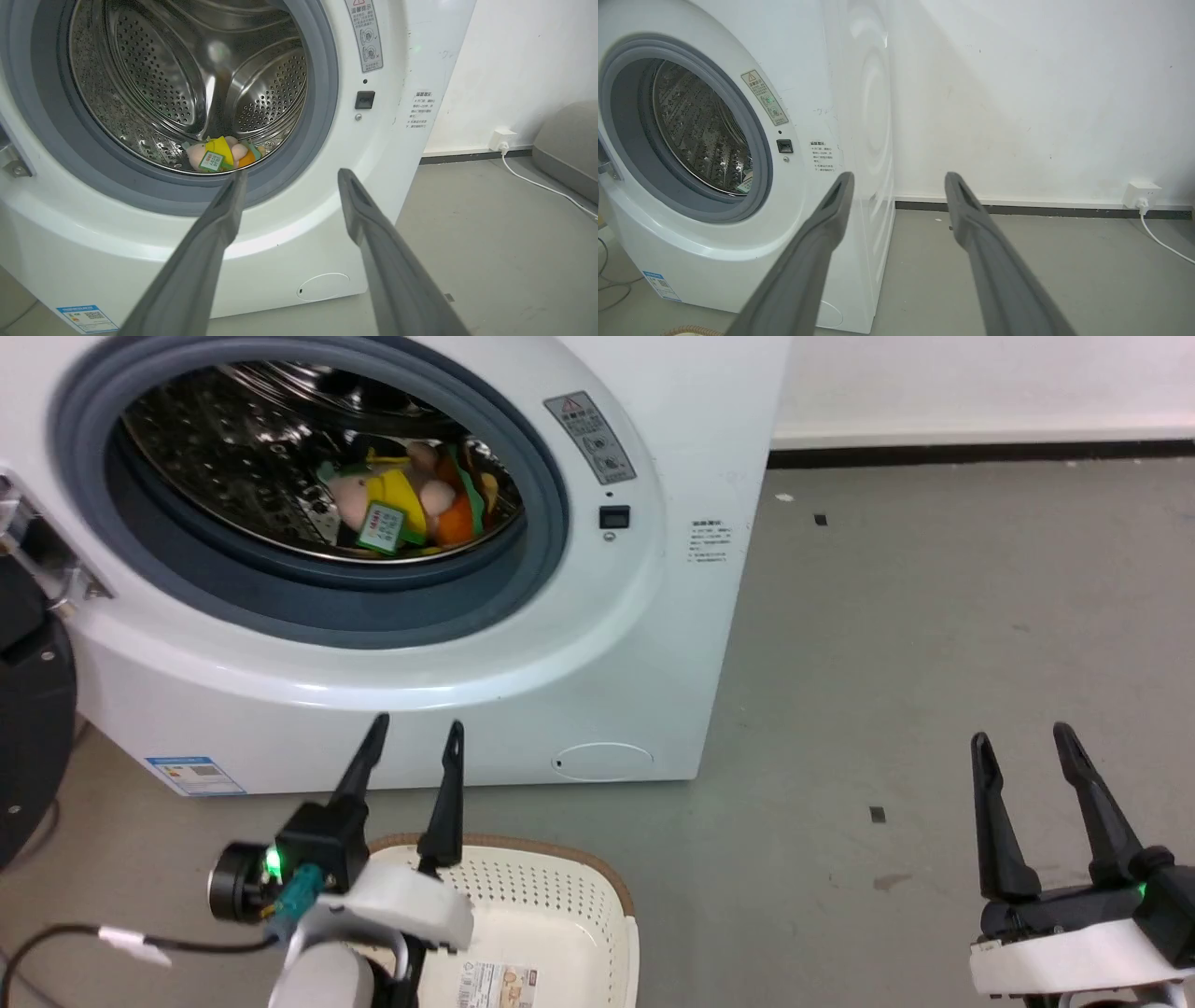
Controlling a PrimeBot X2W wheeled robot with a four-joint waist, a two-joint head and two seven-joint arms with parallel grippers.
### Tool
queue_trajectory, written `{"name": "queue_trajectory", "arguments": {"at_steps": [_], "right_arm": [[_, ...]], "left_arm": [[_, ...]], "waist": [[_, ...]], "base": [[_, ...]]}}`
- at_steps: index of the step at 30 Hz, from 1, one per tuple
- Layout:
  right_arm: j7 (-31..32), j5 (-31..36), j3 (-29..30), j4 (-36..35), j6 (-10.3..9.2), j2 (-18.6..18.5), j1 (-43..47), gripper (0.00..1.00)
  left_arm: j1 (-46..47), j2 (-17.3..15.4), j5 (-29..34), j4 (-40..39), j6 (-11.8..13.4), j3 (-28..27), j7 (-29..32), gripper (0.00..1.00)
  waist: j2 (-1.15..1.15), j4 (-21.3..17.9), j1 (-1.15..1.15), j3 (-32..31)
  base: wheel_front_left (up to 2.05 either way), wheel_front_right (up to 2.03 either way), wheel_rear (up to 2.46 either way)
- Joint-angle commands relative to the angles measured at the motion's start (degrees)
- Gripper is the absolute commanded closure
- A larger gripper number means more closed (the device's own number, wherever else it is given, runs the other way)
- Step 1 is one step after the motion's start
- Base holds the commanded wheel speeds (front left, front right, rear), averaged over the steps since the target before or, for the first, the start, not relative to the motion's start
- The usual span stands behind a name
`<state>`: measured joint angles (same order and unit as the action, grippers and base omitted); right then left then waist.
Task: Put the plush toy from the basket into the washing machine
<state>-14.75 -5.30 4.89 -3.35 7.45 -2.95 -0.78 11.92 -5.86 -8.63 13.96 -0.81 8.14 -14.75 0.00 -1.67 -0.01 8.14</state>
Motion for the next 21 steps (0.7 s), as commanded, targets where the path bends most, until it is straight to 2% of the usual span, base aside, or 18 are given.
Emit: {"name": "queue_trajectory", "arguments": {"at_steps": [1, 8, 13, 18, 19, 21], "right_arm": [[-0.25, -0.34, 0.08, 0.14, 0.03, 0.07, 0.82, 0.0], [-0.25, -0.48, -0.65, 0.24, 0.03, 0.07, 2.02, 0.0], [-0.25, -1.1, -0.96, 0.39, 0.03, 0.07, 2.26, 0.0], [-0.25, -1.45, -1.24, 0.66, 0.03, 0.07, 2.37, 0.0], [0.0, -0.92, -1.26, 0.55, 0.0, 0.0, 1.58, 1.0], [0.03, -0.8, -1.28, 0.56, 0.0, 0.0, 1.58, 1.0]], "left_arm": [[-1.0, 0.18, 0.42, -0.56, 0.47, -0.01, -0.24, 0.0], [-6.82, 1.87, 0.51, -4.45, 3.92, -1.75, -0.24, 0.0], [-9.21, 2.18, 2.77, -5.34, 4.91, -0.79, -0.25, 0.0], [-9.77, 2.36, 2.42, -4.93, 4.72, -1.19, -0.25, 0.0], [-9.04, 2.25, 2.14, -4.95, 4.65, -1.21, 0.0, 1.0], [-9.04, 2.27, 1.95, -4.96, 4.62, -1.21, 0.09, 1.0]], "waist": [[0.0, 0.78, 0.01, -0.87], [0.0, 1.2, 0.01, -1.87], [0.0, 1.55, 0.01, -2.16], [0.0, 1.63, 0.01, -2.37], [0.0, 1.63, 0.01, -2.38], [0.0, 1.63, 0.01, -2.42]], "base": [[0.0, 0.0, 0.0], [0.0, 0.0, 0.0], [0.0, 0.0, 0.0], [0.0, 0.0, 0.0], [0.0, 0.0, 0.0], [0.0, 0.0, 0.0]]}}
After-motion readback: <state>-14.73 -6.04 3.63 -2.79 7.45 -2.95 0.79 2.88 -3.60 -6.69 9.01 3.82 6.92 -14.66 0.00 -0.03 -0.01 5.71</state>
